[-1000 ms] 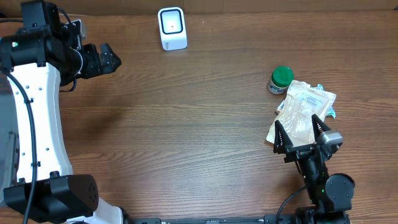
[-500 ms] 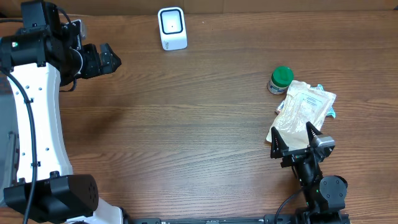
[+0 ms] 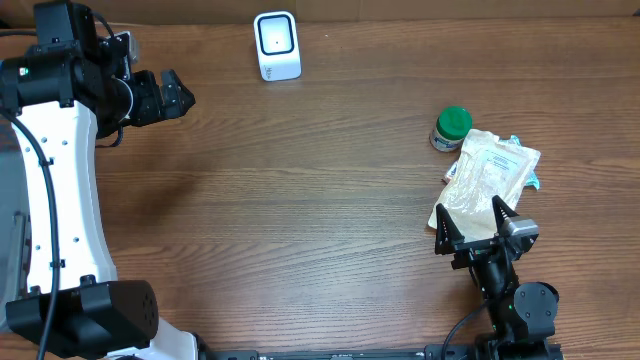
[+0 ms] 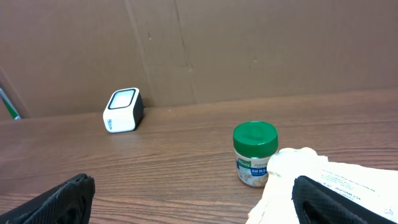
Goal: Scan the item barcode
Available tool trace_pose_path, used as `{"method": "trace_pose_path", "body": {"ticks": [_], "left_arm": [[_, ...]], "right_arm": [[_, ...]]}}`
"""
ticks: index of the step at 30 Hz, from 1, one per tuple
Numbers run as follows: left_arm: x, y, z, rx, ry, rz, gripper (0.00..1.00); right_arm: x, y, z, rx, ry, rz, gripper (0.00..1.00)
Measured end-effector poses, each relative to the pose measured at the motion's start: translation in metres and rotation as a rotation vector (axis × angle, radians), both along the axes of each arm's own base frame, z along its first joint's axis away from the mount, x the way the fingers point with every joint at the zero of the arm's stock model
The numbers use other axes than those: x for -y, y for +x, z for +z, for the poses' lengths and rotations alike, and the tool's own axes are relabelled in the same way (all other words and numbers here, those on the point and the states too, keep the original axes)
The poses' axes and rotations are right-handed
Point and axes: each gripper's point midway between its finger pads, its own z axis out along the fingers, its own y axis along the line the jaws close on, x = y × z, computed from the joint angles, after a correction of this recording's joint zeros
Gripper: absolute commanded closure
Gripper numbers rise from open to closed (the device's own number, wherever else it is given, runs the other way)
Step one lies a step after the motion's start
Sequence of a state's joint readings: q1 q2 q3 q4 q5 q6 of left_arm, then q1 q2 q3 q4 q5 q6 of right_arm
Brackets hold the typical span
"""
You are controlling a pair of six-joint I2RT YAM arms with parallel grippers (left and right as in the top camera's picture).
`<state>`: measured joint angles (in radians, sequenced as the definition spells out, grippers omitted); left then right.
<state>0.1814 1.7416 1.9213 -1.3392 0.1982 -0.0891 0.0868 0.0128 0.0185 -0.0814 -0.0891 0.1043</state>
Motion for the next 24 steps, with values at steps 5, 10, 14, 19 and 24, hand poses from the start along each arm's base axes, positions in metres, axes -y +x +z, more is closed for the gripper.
{"method": "trace_pose_path", "body": {"ticks": [5, 10, 14, 19, 24], "left_arm": [[0.000, 0.000, 0.000, 0.000, 0.000, 0.000, 0.00], [0.000, 0.000, 0.000, 0.000, 0.000, 0.000, 0.00], [0.000, 0.000, 0.000, 0.000, 0.000, 0.000, 0.01], [0.002, 0.000, 0.000, 0.000, 0.000, -0.005, 0.00], [0.027, -0.008, 0.013, 0.033, 0.006, -0.066, 0.00]], "right_arm": [[0.000, 0.000, 0.000, -0.001, 0.000, 0.000, 0.00], [0.000, 0.000, 0.000, 0.000, 0.000, 0.000, 0.00], [0.000, 0.000, 0.000, 0.000, 0.000, 0.000, 0.00], [0.000, 0.000, 0.000, 0.000, 0.000, 0.000, 0.00], [0.000, 0.000, 0.000, 0.000, 0.000, 0.000, 0.00]]}}
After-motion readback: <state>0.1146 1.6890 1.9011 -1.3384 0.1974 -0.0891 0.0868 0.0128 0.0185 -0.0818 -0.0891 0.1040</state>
